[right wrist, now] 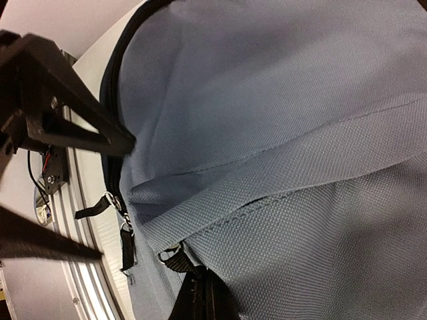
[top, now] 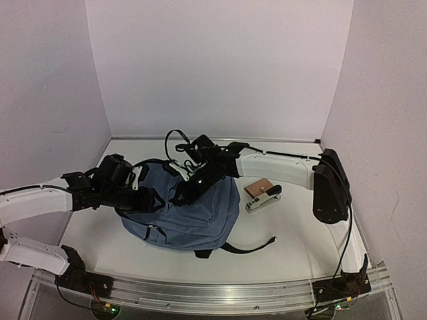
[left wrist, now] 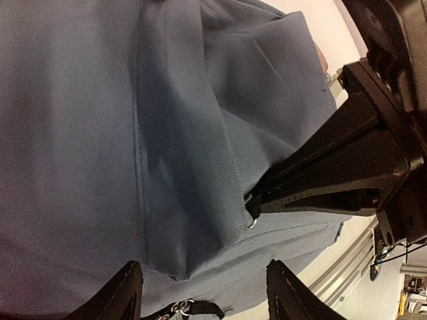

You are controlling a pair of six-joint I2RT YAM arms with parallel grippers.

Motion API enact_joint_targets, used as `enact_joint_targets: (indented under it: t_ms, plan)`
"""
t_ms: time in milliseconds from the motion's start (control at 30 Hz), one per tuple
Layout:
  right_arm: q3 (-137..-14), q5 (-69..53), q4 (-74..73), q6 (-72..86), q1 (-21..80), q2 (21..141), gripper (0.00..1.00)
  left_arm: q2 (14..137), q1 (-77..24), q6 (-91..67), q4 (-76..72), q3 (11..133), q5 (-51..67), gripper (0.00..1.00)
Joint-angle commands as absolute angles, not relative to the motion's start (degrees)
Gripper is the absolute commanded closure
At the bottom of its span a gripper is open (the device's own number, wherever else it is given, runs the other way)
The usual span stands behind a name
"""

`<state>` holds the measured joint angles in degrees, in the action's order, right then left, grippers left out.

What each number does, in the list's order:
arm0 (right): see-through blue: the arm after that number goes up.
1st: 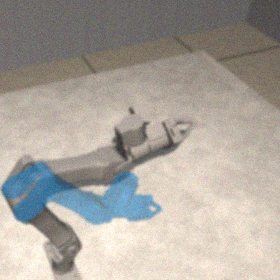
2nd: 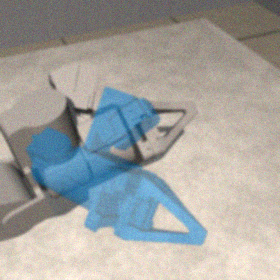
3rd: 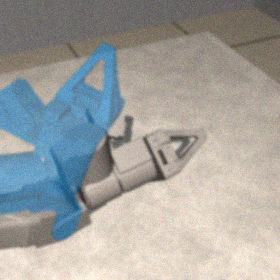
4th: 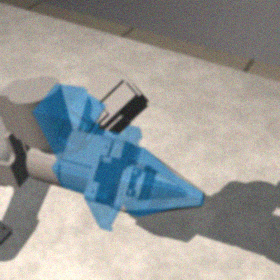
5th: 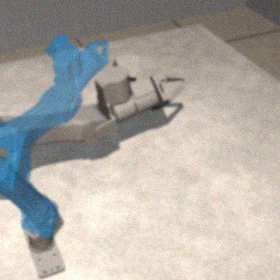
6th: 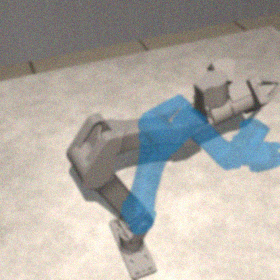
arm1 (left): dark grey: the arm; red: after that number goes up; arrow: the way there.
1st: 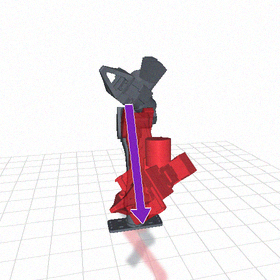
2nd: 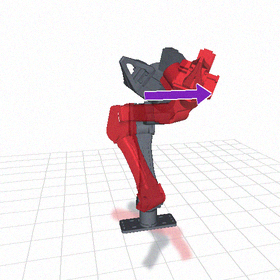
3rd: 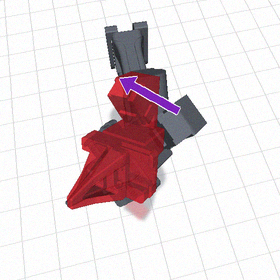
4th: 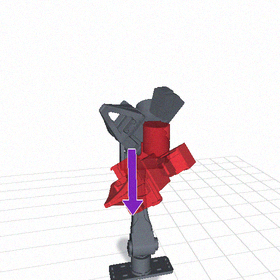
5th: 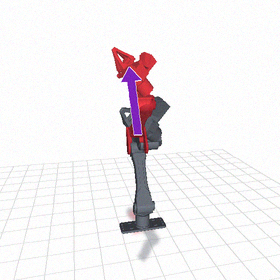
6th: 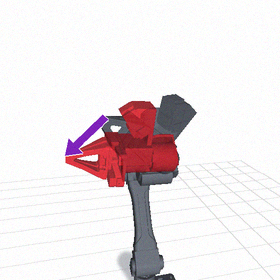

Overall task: Pack the student bag
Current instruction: Unzip the student bag at the center of the board.

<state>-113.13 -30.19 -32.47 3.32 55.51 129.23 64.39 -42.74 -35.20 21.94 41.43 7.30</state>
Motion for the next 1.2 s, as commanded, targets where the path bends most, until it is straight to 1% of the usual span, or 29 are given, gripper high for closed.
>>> enact_joint_targets:
  t_ms: [0,100,167,233,300,400,467,533,700,867,1000,1033,1067,1167]
  plan:
    - [-117.0,-30.73,-31.38,4.87,54.1,125.57,1.0,66.89,-46.05,-33.32,17.71,41.11,4.98,0.37]
    - [-117.79,-31.36,-31.37,5.41,53.75,125.88,1.0,69.32,-47.55,-33.75,16.83,40.86,2.43,0.4]
    - [-118.1,-31.85,-31.42,5.54,53.62,125.97,1.0,70.74,-47.89,-34.15,16.3,40.94,0.95,0.44]
    - [-118.14,-32.08,-31.45,5.69,53.5,125.92,1.0,71.91,-48.29,-34.67,16.95,41.46,0.56,0.55]
    - [-118.13,-32.14,-31.46,5.82,53.18,125.98,1.0,72.38,-49.07,-35.2,18.74,41.97,-1.4,0.68]
    - [-118.54,-31.9,-31.52,6.22,52.14,126.49,1.0,71.32,-50.17,-36.22,22.38,42.06,-2.5,0.83]
    - [-119.13,-31.76,-31.55,6.64,50.86,127.12,1.0,69.62,-50.35,-37.34,25.07,41.5,-3.21,0.93]
    - [-119.87,-31.33,-31.63,6.68,49.39,127.8,1.0,67.18,-50.36,-38.36,27.78,40.62,-4.03,0.99]
    - [-122.67,-31.28,-31.65,7.01,47.16,130.24,1.0,62.14,-50.41,-39.62,32.63,39.43,-4.54,1.0]
    - [-123.65,-31.19,-31.64,6.94,47.05,132.38,1.0,60.75,-50.52,-38.13,36.08,39.33,-3.22,1.0]
    - [-120.38,-33.9,-31.79,8.14,47.18,132.43,1.0,60.95,-50.82,-36.4,37.99,40.62,-2.97,0.99]
    - [-119.37,-34.48,-31.85,8.5,47.34,132.18,1.0,60.45,-50.88,-35.94,37.62,41.09,-2.98,0.97]
    - [-118.29,-35.15,-31.9,8.71,47.5,131.74,1.0,60.0,-50.9,-35.56,37.07,41.67,-3.06,0.93]
    - [-115.8,-36.21,-31.81,8.62,48.21,130.67,1.0,59.97,-50.98,-34.06,35.92,44.34,-2.88,0.68]
